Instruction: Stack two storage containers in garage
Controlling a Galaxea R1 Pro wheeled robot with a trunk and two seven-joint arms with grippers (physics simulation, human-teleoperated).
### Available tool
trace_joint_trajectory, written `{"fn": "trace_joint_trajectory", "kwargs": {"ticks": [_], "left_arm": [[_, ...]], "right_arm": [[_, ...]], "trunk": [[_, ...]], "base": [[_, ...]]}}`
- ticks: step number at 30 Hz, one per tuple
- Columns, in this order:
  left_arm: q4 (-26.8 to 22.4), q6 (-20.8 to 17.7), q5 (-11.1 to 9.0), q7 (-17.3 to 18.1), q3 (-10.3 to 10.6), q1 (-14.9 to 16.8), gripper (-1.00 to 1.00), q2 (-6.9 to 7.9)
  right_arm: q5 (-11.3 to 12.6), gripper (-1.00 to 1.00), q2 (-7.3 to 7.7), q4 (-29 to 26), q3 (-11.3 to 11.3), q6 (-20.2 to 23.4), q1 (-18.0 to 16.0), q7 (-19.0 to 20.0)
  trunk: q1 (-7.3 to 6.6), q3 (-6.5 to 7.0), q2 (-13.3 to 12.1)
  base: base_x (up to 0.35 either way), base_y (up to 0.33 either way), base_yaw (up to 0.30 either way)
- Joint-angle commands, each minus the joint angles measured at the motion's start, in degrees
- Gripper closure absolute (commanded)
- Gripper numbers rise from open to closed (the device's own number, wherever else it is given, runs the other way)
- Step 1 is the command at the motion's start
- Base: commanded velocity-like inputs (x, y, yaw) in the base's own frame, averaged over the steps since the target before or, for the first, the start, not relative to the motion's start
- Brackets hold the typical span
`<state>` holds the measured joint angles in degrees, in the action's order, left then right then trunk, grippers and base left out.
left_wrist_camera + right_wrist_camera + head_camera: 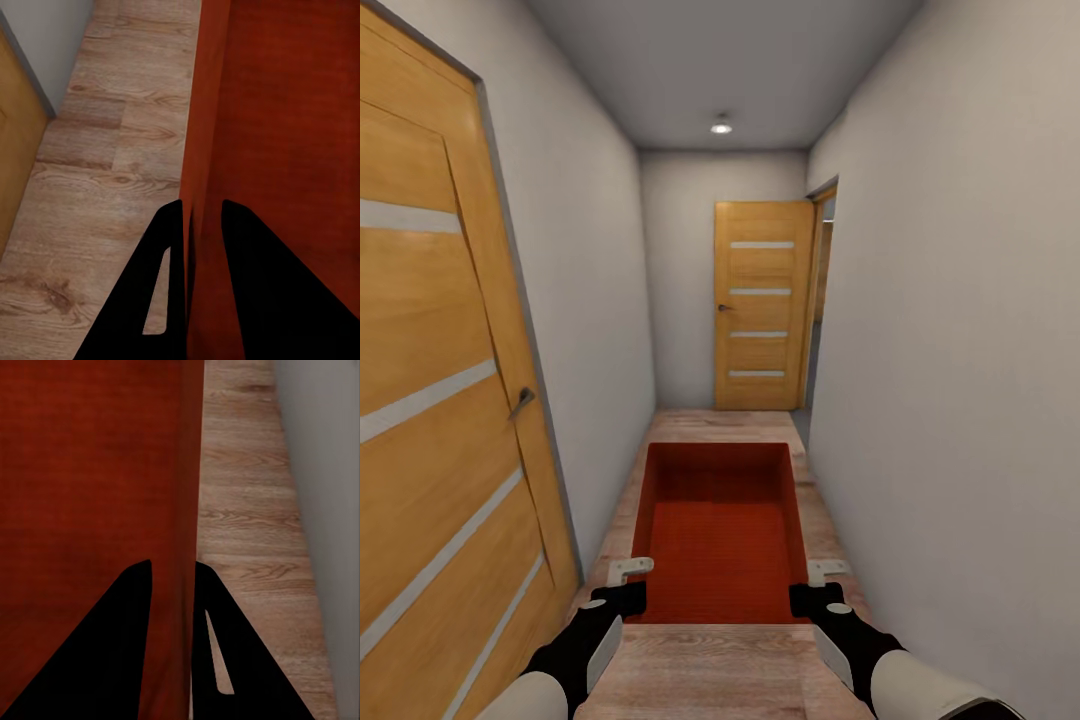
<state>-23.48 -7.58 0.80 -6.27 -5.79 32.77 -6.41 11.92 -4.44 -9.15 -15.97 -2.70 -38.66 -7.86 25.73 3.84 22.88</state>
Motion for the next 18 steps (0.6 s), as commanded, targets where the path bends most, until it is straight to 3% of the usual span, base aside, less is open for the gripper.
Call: {"fn": "trace_joint_trajectory", "kwargs": {"ticks": [1,18], "left_arm": [[-0.8,-0.4,1.0,-1.1,-2.2,0.0,1.00,1.13],[-0.8,-0.4,1.0,-1.1,-2.2,0.0,1.00,1.22]], "right_arm": [[0.7,1.00,0.05,0.2,1.0,-0.3,0.0,-0.3],[0.7,1.00,0.01,0.2,1.0,-0.1,0.0,-0.3]], "trunk": [[0.05,-0.02,0.0],[0.05,-0.02,0.0]], "base": [[0.322,0.005,0.000],[0.323,0.000,0.000]]}}
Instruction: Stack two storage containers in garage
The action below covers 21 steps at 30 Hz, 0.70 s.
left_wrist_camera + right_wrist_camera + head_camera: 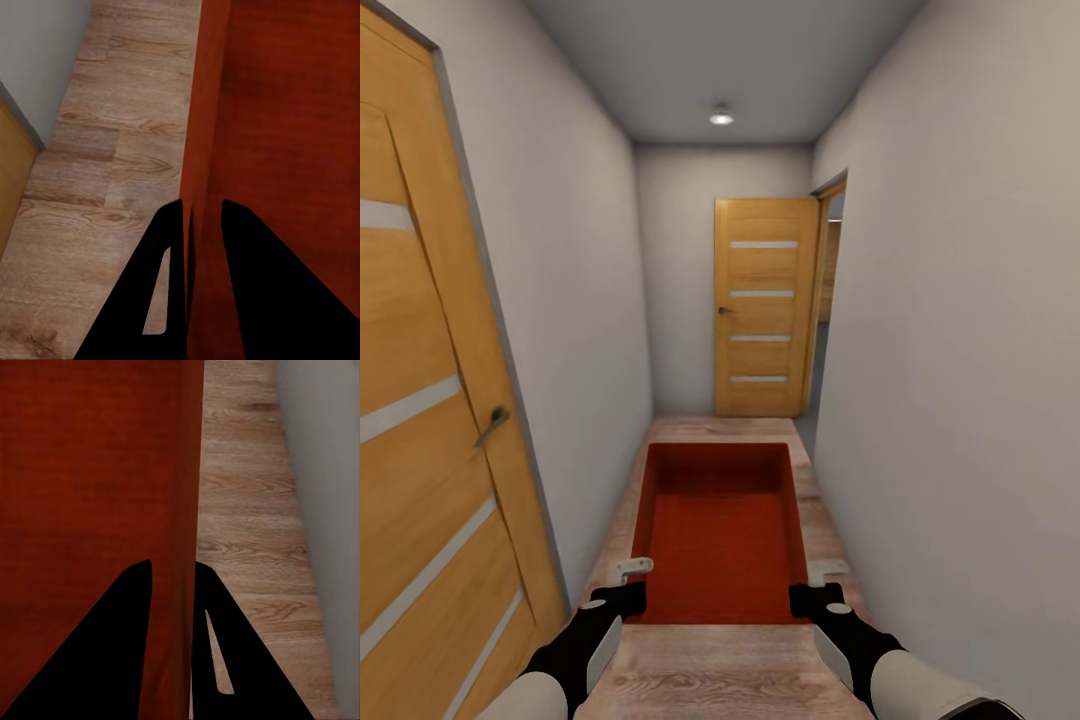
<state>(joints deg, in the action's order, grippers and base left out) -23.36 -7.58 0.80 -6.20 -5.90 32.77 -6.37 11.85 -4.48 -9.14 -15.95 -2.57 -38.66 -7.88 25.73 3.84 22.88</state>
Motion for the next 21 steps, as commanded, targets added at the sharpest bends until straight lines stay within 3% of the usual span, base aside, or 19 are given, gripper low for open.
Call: {"fn": "trace_joint_trajectory", "kwargs": {"ticks": [1,21], "left_arm": [[-0.9,-0.4,1.1,-1.2,-2.1,0.0,1.00,1.19],[-0.7,-0.4,1.1,-1.2,-2.1,0.0,1.00,1.19]], "right_arm": [[0.8,1.00,0.03,0.2,1.0,-0.3,0.0,-0.3],[0.8,1.00,0.04,0.2,1.0,-0.4,0.0,-0.3]], "trunk": [[0.05,-0.03,0.0],[0.05,-0.03,0.0]], "base": [[0.323,0.000,0.000],[0.323,0.000,0.000]]}}
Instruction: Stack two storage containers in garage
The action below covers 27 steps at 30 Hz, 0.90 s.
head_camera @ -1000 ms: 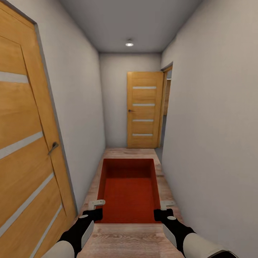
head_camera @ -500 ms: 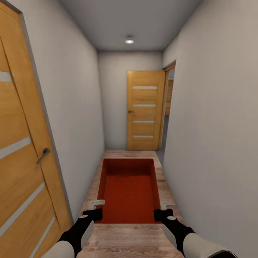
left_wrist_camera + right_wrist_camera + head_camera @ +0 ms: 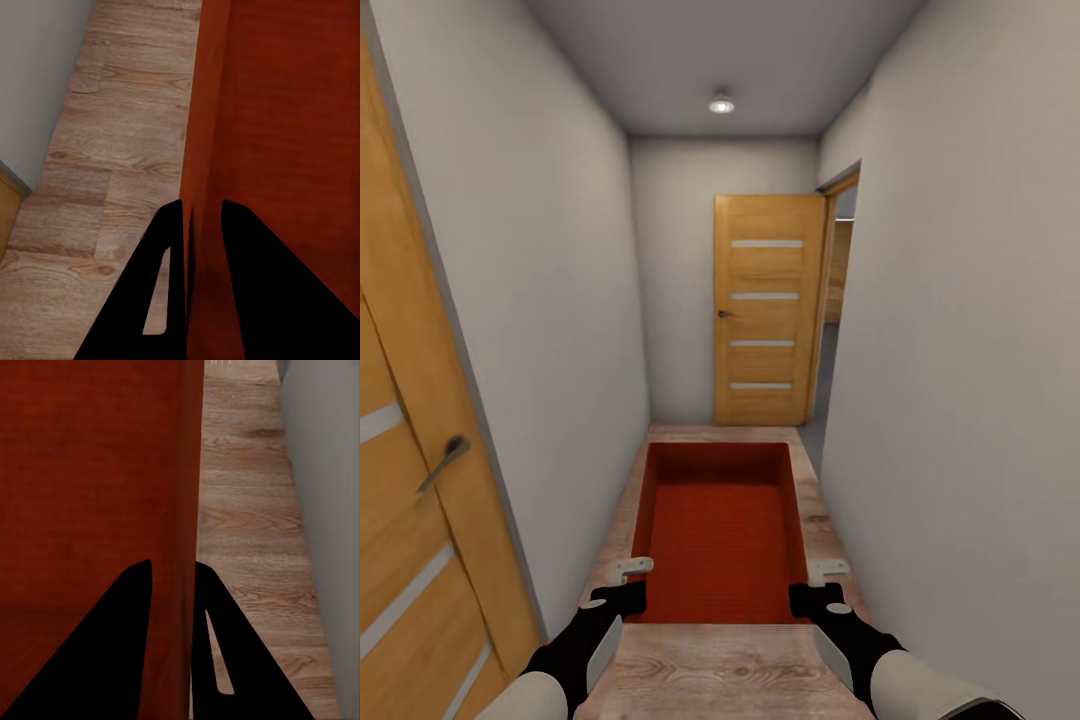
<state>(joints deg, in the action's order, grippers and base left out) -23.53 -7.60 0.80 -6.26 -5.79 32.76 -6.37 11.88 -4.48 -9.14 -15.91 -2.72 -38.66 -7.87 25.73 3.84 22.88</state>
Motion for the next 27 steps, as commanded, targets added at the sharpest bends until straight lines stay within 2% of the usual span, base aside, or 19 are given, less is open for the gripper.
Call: {"fn": "trace_joint_trajectory", "kwargs": {"ticks": [1,27], "left_arm": [[-0.5,-0.4,1.1,-1.1,-2.2,0.0,1.00,1.19],[-0.5,-0.4,1.1,-1.1,-2.2,0.0,1.00,1.27]], "right_arm": [[0.8,1.00,0.06,0.2,1.0,-0.3,0.0,-0.3],[0.8,1.00,0.06,0.2,1.0,-0.3,0.0,-0.3]], "trunk": [[0.05,-0.02,0.0],[0.05,-0.02,0.0]], "base": [[0.323,0.000,0.000],[0.323,0.000,0.000]]}}
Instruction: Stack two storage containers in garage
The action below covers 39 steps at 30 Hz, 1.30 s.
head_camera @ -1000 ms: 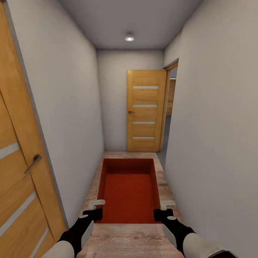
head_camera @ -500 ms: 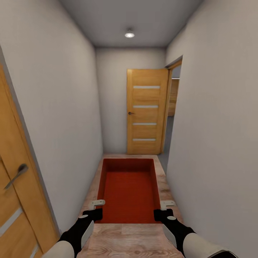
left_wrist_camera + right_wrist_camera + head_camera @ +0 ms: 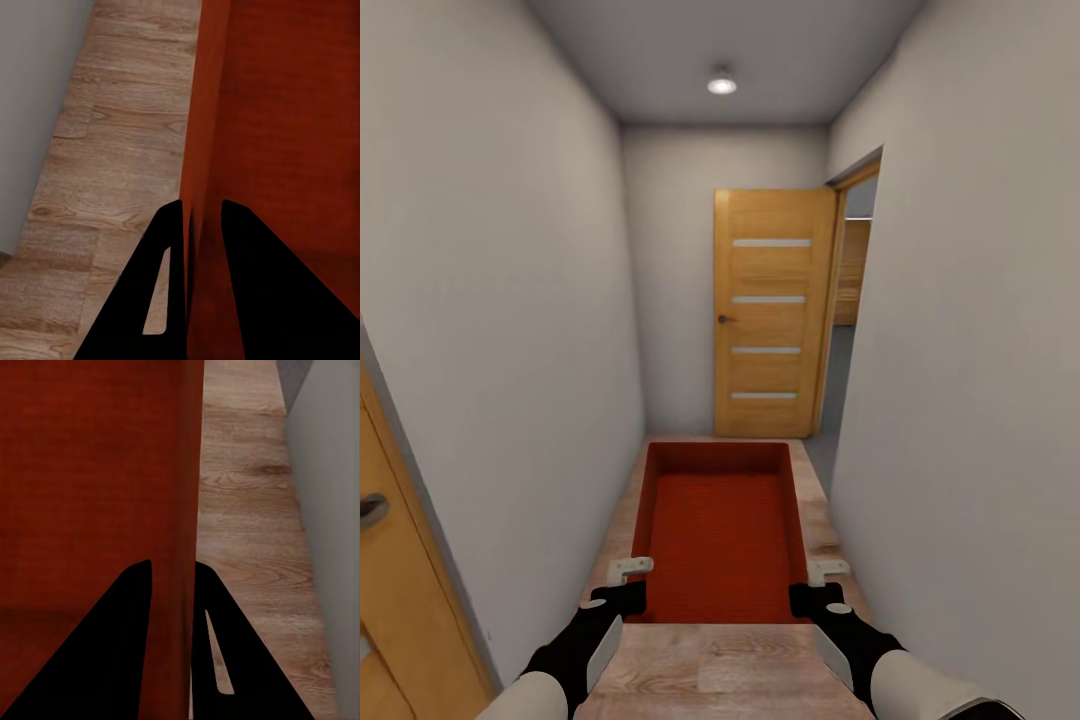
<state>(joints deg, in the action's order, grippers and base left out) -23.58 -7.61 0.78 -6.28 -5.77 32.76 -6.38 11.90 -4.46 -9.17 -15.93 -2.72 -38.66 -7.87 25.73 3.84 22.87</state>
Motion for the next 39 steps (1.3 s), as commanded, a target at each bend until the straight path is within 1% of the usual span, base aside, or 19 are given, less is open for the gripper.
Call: {"fn": "trace_joint_trajectory", "kwargs": {"ticks": [1,13,39], "left_arm": [[-0.4,-0.4,1.1,-1.1,-2.2,0.0,1.00,1.28],[-0.4,-0.4,1.1,-1.1,-2.2,0.0,1.00,1.53],[-0.4,-0.4,1.1,-1.1,-2.2,0.0,1.00,1.55]], "right_arm": [[0.8,1.00,0.06,0.2,1.0,-0.3,0.0,-0.3],[0.8,1.00,0.05,0.2,1.0,-0.3,0.0,-0.3],[0.8,1.00,0.02,0.2,1.0,-0.3,0.0,-0.3]], "trunk": [[0.05,-0.02,0.0],[0.05,-0.02,0.0],[0.05,-0.02,0.0]], "base": [[0.323,0.000,0.000],[0.323,0.000,0.000],[0.323,0.000,0.000]]}}
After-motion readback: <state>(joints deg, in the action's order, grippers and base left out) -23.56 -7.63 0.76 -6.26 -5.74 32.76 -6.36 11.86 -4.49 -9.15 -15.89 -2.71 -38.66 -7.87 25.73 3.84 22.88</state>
